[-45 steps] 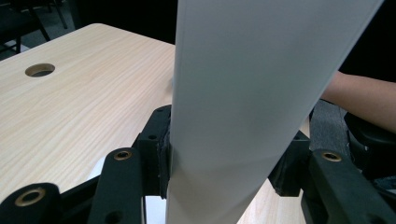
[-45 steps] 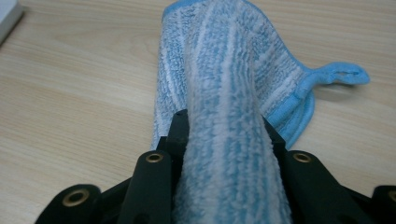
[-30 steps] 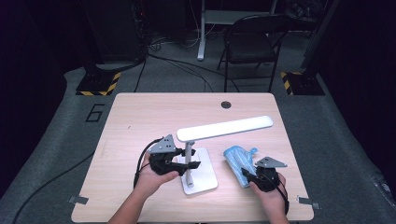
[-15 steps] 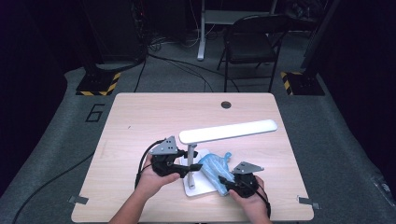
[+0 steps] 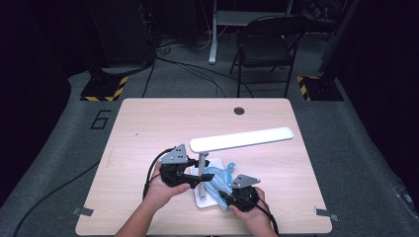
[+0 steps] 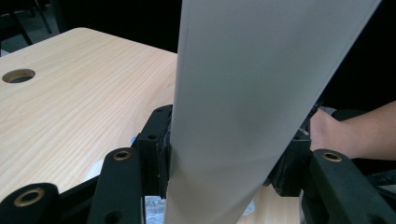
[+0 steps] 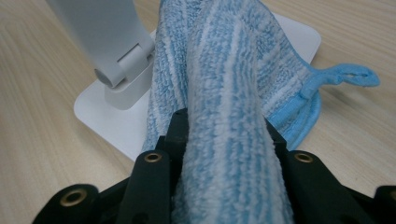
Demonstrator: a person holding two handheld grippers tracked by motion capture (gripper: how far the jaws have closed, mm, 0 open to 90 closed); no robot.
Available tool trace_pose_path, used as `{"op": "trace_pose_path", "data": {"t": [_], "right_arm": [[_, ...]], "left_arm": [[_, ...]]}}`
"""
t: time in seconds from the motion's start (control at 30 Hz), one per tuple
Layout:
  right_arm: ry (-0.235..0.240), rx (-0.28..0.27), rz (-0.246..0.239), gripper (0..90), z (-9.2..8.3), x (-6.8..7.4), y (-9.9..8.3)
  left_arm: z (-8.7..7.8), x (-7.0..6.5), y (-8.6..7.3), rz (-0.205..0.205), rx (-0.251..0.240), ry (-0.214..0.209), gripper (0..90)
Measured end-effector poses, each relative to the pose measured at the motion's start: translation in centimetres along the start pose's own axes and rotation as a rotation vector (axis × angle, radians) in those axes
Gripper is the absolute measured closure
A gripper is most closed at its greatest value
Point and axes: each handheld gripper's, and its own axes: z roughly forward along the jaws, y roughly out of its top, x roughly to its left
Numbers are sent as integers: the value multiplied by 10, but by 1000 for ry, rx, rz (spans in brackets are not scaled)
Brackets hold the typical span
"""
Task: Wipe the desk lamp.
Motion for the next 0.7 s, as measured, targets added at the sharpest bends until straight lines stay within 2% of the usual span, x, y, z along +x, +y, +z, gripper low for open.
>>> {"op": "trace_pose_path", "data": {"t": [0.07, 0.17, 0.27, 0.37, 0.5, 0.57, 0.7], "right_arm": [[-2, -5, 11, 651, 1, -1, 1], [-17, -16, -3, 652, 7, -5, 4], [-25, -11, 19, 652, 14, -13, 10], [-41, -13, 20, 652, 20, -17, 16], [-52, -4, 16, 652, 27, -22, 23], [-52, 6, 43, 652, 32, -26, 28], [-71, 24, 46, 651, 42, -35, 40]], "left_arm": [[0, 0, 0, 1, 0, -2, 497], [0, 0, 0, 3, 0, -2, 497], [-1, 1, 0, 5, 1, -1, 497], [-1, 1, -1, 6, 0, -2, 497], [0, 1, -1, 5, -1, -3, 497], [0, 1, -1, 5, -1, -6, 497], [0, 1, -1, 7, -1, -9, 497]]}}
